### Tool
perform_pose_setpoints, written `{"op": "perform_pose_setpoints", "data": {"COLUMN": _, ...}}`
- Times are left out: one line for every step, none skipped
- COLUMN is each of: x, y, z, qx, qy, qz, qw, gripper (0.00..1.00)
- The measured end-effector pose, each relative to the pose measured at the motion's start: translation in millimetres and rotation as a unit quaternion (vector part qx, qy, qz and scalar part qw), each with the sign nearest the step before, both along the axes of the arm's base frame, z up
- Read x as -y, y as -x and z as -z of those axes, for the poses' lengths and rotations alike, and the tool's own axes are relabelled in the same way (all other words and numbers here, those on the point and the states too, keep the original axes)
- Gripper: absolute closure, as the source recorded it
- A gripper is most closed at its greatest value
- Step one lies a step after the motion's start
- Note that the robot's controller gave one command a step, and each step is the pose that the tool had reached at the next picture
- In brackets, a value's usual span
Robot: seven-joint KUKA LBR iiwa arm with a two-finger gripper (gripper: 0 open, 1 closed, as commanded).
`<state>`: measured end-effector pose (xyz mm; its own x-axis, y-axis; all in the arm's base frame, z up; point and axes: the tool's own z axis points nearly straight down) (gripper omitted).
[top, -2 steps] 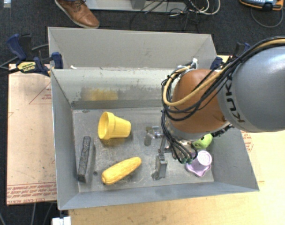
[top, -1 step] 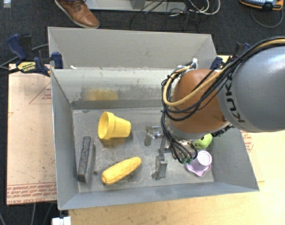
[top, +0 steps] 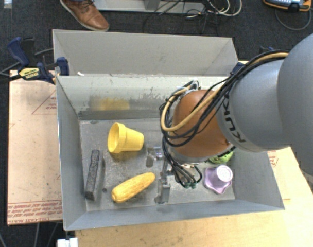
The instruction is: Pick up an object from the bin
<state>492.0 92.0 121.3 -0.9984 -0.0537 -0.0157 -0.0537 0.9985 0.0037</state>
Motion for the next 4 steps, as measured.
{"op": "perform_pose_setpoints", "data": {"x": -7.8, "y": -43.9, "z": 23.5, "qx": -0.0065, "qy": -0.001, "qz": 0.038, "qw": 0.9993, "gripper": 0.00}}
{"op": "perform_pose_setpoints", "data": {"x": -37.9, "y": -42.9, "z": 35.6, "qx": 0.0009, "qy": 0.000, "qz": 0.015, "qw": 0.9999, "gripper": 0.00}}
{"op": "perform_pose_setpoints", "data": {"x": -41.8, "y": -11.5, "z": 51.3, "qx": -0.0065, "qy": -0.001, "qz": 0.058, "qw": 0.9983, "gripper": 1.00}}
{"op": "perform_pose_setpoints", "data": {"x": -41.8, "y": -11.5, "z": 51.3, "qx": -0.0065, "qy": -0.001, "qz": 0.058, "qw": 0.9983, "gripper": 1.00}}
